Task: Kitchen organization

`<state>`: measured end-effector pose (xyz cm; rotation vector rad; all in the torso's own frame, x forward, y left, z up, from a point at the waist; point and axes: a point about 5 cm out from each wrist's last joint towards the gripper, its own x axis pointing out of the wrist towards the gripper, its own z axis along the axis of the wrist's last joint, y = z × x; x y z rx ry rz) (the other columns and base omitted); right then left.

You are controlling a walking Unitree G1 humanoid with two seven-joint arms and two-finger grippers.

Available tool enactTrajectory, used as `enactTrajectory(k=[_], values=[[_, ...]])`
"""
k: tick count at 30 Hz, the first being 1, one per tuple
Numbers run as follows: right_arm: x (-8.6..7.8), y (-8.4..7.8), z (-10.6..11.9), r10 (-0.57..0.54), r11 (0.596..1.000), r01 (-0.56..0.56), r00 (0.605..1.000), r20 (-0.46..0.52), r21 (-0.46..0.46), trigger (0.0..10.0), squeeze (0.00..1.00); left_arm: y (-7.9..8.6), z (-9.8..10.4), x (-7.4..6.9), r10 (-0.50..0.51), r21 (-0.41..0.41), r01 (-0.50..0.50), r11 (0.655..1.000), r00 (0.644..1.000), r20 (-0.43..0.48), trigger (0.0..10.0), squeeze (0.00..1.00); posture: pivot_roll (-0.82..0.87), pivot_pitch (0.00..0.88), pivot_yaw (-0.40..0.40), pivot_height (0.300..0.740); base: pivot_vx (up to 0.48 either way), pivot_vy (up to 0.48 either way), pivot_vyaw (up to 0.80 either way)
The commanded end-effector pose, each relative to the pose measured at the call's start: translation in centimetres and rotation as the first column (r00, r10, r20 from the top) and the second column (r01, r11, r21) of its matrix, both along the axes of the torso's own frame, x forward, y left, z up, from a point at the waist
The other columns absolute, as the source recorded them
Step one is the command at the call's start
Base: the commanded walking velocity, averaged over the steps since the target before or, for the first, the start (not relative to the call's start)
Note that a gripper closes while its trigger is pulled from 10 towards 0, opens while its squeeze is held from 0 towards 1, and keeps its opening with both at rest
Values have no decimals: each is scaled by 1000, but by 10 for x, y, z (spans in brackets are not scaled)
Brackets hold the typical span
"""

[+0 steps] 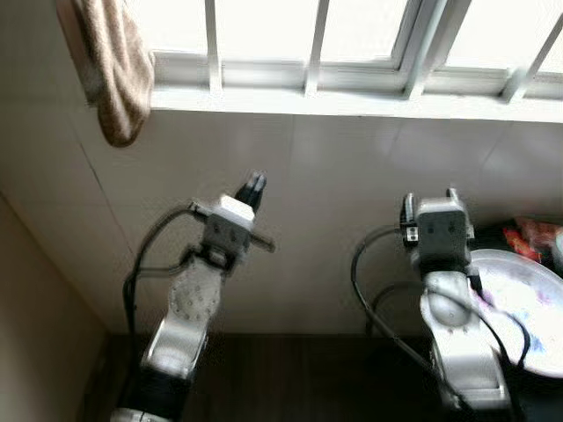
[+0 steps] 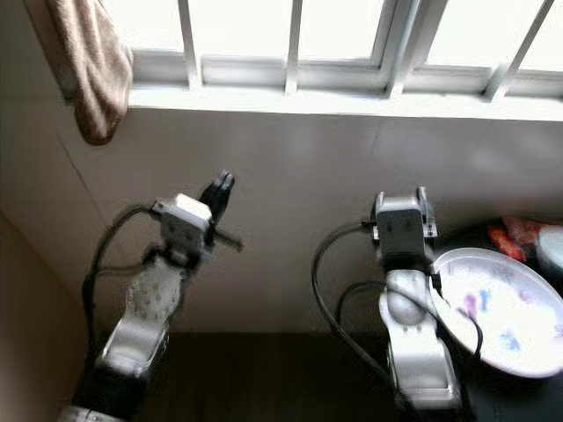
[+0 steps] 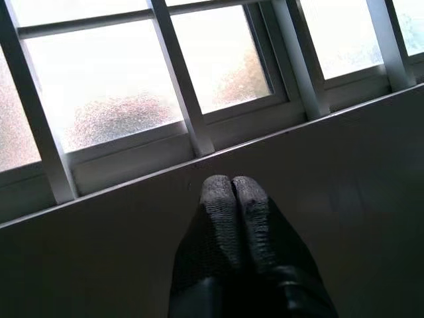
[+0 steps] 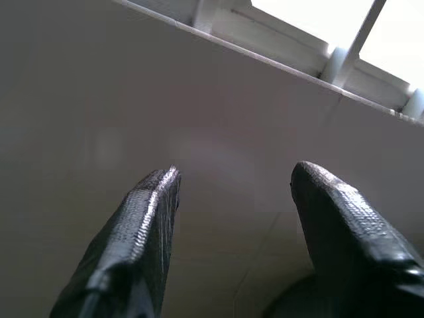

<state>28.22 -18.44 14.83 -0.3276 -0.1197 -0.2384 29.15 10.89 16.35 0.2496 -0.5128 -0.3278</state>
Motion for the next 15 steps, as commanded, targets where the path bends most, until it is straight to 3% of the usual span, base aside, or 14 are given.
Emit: enactTrajectory(k=[1, 5, 7, 15], values=[[3, -7, -12, -33, 998, 39, 994, -104, 56, 10000, 0, -7, 0, 0, -24, 17, 24, 1000, 1000, -6, 10000, 0, -96, 0, -24, 740, 0, 0, 0], [4, -17, -26, -101, 982, 134, 969, -227, 131, 10000, 0, -7, 0, 0, -24, 19, 24, 1000, 1000, -10, 10000, 0, -98, 0, -24, 740, 0, 0, 0], [4, -20, -28, -110, 978, 149, 964, -242, 148, 10000, 0, -7, -1, 1, -22, 19, 22, 1000, 1000, -11, 10000, 0, -99, 0, -23, 740, 0, 0, 0], [4, -15, -35, -78, 971, 143, 948, -308, 193, 10000, 0, -6, -2, 1, -21, 6, 21, 1000, 999, -27, 10000, 0, -98, 0, -23, 740, 0, 0, -702]])
